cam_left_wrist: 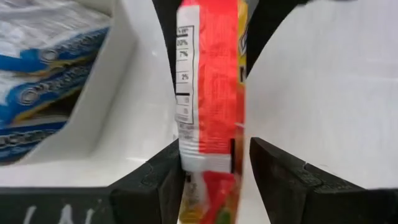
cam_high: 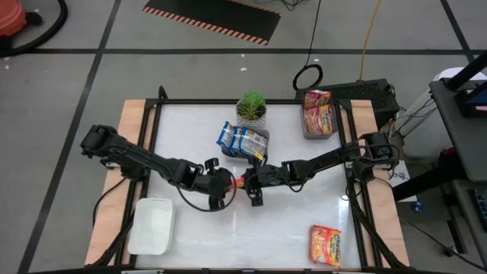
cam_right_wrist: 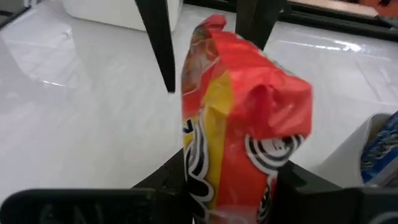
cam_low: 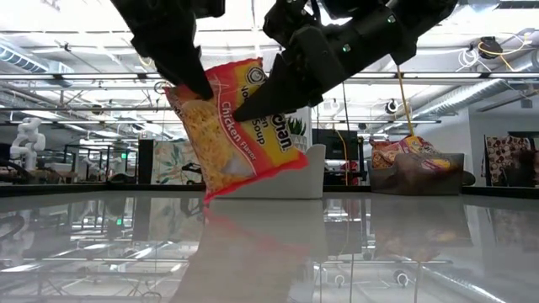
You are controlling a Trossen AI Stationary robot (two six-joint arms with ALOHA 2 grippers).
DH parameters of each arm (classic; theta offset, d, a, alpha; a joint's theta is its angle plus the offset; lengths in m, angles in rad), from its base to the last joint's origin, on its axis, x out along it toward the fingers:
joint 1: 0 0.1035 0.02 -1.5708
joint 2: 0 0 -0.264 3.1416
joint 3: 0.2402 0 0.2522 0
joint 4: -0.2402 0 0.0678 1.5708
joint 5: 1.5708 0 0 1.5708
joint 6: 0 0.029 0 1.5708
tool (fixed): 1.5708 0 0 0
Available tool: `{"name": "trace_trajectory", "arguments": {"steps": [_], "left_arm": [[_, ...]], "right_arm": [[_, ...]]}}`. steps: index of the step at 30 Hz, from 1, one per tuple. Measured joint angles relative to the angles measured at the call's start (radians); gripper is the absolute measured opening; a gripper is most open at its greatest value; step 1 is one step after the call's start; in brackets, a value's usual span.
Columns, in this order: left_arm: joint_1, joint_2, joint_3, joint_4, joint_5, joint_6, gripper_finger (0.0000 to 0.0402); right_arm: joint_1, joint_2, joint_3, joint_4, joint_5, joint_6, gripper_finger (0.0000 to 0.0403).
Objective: Sort Maruchan noodles
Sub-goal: Put the left orange noodle pack into the white bin
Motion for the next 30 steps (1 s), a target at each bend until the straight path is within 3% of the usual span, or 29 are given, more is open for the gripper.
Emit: {"name": "trace_trajectory", "arguments": {"steps": [5,13,17,24,30], "left_arm": [[0.015,0.051,0.0,0.01,0.027,-0.006,0.0196],[0.046,0.06,0.0,0.082,0.02,-0.015,0.0301],[0.04,0.062,0.0,0.075,0.022,-0.01,0.0327],[0.051,0.1,0.002,0.057,0.021,0.029,0.0315],[0.067,0.099,0.002,0.05,0.027,0.04,0.0256]], "right_arm": [[0.006,0.001,-0.001,-0.002,0.001,0.036,0.0109],[0.014,0.001,0.0,0.007,0.008,0.033,0.0109],[0.013,0.001,0.0,0.002,0.007,0.025,0.0109],[0.013,0.001,0.0,0.0,0.007,0.024,0.0109],[0.013,0.001,0.0,0.0,0.011,0.022,0.0109]]}}
